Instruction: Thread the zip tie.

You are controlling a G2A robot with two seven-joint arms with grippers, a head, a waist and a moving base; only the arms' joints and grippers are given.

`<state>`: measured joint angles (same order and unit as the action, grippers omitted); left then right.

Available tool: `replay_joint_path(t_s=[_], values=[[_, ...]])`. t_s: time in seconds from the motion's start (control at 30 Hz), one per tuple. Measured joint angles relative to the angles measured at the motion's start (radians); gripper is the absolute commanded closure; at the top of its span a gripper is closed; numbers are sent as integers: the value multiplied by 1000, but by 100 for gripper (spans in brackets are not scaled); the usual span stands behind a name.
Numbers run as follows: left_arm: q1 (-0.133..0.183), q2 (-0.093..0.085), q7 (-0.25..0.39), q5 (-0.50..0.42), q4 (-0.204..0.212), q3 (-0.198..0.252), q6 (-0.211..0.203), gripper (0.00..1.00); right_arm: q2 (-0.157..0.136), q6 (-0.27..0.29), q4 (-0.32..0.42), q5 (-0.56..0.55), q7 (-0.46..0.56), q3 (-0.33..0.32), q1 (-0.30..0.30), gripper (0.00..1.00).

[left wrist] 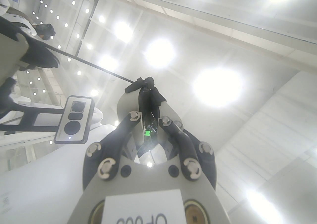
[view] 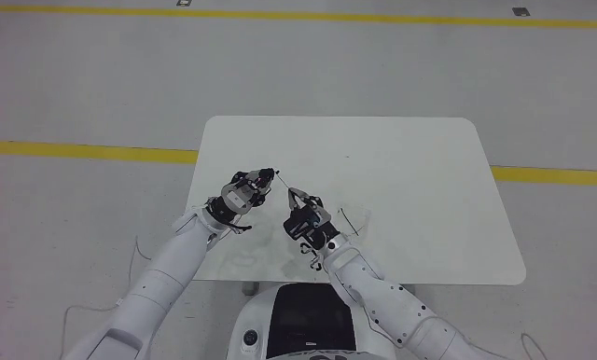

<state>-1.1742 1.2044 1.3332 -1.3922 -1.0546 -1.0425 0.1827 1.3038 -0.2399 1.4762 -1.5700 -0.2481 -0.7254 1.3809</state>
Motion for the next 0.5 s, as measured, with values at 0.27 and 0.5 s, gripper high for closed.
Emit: replay_joint_path(t_s=[0.27,0.5], values=[[0,0,0,0,0,0,0,100,5,10,-6,3,-3,-22,19,0],[0,0,0,0,0,0,0,100,10,46,-31,48,-16,-43,33,0]])
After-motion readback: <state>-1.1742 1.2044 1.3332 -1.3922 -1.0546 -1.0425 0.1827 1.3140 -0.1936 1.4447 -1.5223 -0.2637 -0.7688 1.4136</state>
